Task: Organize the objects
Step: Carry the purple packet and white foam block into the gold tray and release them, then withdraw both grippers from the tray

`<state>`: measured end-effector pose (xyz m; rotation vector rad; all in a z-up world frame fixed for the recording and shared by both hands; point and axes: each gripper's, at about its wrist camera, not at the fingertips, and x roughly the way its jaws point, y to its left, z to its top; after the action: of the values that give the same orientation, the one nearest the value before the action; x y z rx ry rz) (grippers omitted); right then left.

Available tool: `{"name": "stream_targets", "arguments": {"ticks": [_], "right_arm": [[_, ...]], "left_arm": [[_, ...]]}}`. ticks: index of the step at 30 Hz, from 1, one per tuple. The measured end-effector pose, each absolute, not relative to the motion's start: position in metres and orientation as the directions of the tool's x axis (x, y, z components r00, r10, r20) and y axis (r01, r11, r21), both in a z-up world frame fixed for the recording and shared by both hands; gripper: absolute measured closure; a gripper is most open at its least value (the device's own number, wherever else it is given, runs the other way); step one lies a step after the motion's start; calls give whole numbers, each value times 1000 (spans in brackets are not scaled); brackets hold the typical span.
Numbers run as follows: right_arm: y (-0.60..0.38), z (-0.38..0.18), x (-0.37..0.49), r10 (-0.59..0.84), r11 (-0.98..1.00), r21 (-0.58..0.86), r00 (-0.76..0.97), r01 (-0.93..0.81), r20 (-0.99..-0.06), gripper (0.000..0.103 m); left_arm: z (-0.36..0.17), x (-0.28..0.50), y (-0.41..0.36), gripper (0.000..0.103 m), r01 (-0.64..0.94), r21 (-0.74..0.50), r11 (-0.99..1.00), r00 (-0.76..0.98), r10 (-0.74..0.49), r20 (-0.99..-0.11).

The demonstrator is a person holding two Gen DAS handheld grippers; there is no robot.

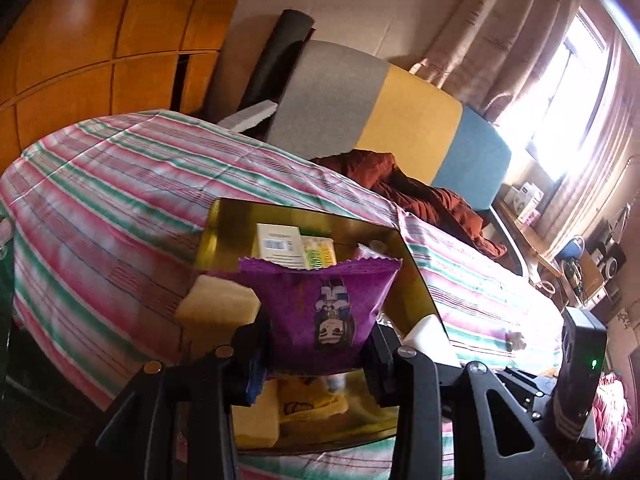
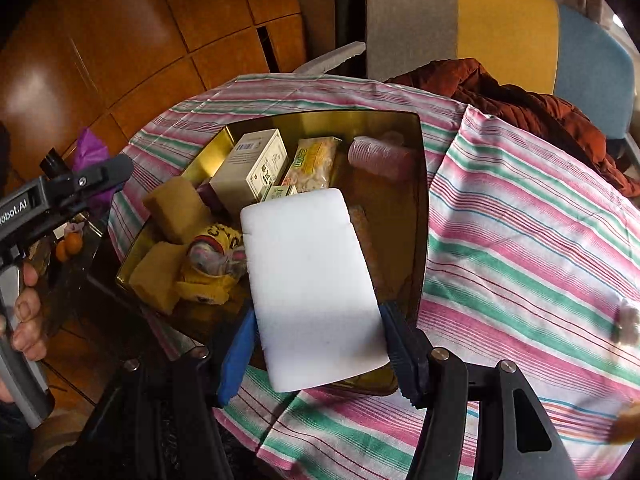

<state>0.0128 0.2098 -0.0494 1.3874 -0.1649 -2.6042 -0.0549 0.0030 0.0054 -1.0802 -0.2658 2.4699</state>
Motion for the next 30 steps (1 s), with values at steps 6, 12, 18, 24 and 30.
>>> {"name": "stream_targets", "arguments": {"ticks": [6,12,18,24,30], "right_arm": [[207,-56,9,-235,-972,192,-540,134,-808,40],[199,-60,7,-250,-967,173,-539,189,-804,39],[196,-66,4,-233,-969,145,-539,202,-810,5],[199,-65,9,-251,-966,171,-552,194,-795,3],[204,-58,12,-243,-970,186,-582,158,-776,1]], "left_arm": [[13,-71,33,64,-358,-339,-870,-586,492,-644],[22,-96,74,64,-409,-331,-850,-574,522,-631],[5,-133,101,49,-368,-406,-836,-490,546,-680],[-13,-136,100,48,-323,-434,-841,-455,540,-708],[-23,-124,78,48,-282,-426,-860,-467,511,-721]]}}
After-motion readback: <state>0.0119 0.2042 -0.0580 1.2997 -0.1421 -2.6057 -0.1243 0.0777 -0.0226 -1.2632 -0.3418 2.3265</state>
